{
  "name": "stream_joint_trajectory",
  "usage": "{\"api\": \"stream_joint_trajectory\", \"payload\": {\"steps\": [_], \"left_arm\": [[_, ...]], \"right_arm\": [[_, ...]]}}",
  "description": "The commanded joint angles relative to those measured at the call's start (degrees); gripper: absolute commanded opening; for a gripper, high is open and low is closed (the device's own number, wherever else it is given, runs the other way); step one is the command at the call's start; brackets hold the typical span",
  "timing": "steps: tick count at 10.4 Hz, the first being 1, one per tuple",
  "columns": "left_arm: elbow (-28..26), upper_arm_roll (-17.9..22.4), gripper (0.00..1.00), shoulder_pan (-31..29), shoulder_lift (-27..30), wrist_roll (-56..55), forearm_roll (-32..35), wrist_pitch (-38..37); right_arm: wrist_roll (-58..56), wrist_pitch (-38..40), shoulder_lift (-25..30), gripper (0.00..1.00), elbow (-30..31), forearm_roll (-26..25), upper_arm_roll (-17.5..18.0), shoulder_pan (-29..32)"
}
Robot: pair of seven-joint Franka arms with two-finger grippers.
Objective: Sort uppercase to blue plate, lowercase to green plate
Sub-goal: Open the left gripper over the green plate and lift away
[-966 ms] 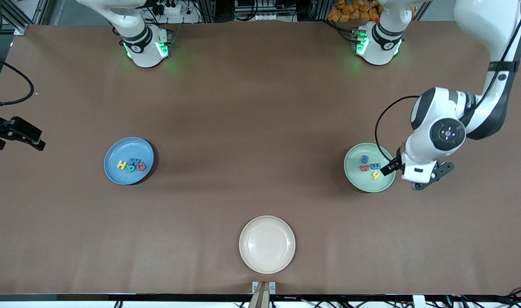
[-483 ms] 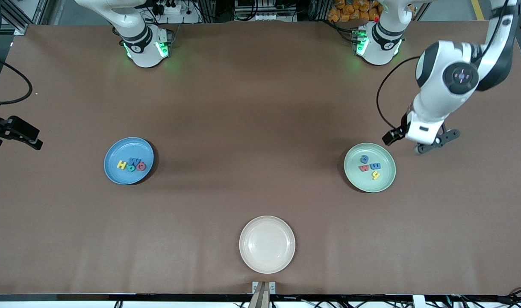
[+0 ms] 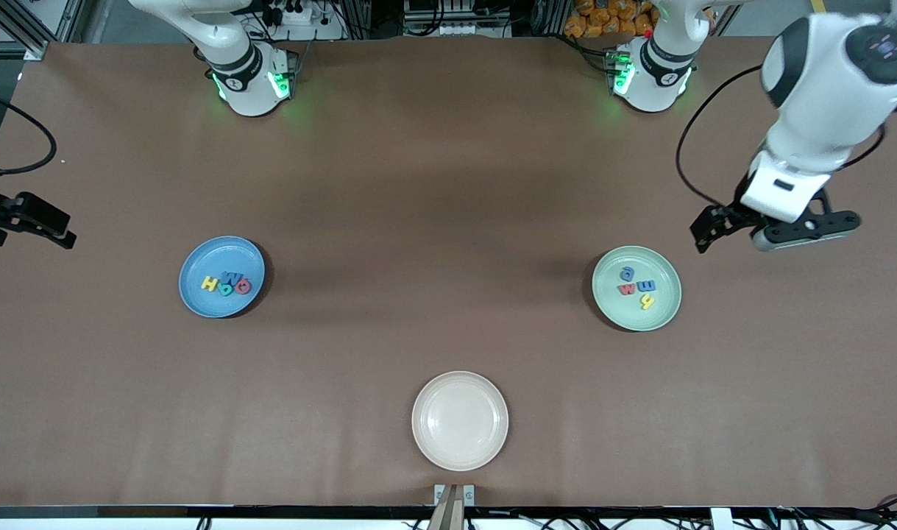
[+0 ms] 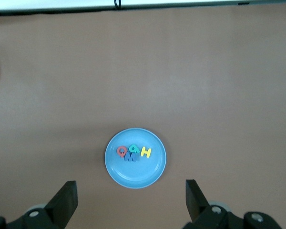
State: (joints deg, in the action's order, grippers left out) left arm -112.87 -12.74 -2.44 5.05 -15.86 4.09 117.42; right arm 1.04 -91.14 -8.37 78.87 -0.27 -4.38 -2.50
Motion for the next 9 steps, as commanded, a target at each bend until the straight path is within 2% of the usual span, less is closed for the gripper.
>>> {"api": "stream_joint_trajectory", "payload": {"steps": [1, 4, 6, 9], "left_arm": [[9.6, 0.5, 1.00, 1.5, -0.5, 7.0, -1.5, -13.9], [20.6, 1.0, 1.00, 1.7, -0.6, 11.9, -6.1, -29.7], [24.9, 1.6, 1.00, 1.8, -1.0, 11.8, -7.1, -33.6], [25.8, 2.6, 1.00, 1.7, -1.4, 11.9, -5.5, -34.4]], "right_arm": [[1.1, 1.7, -0.4, 1.00, -1.9, -0.3, -0.2, -0.4], [0.6, 3.2, -0.4, 1.00, -3.7, -0.1, -0.3, -0.2], [-0.9, 3.5, -0.5, 1.00, -3.7, -0.4, -0.1, -0.2], [-3.9, 3.5, -0.4, 1.00, -3.7, -0.1, 0.0, -0.5]]}}
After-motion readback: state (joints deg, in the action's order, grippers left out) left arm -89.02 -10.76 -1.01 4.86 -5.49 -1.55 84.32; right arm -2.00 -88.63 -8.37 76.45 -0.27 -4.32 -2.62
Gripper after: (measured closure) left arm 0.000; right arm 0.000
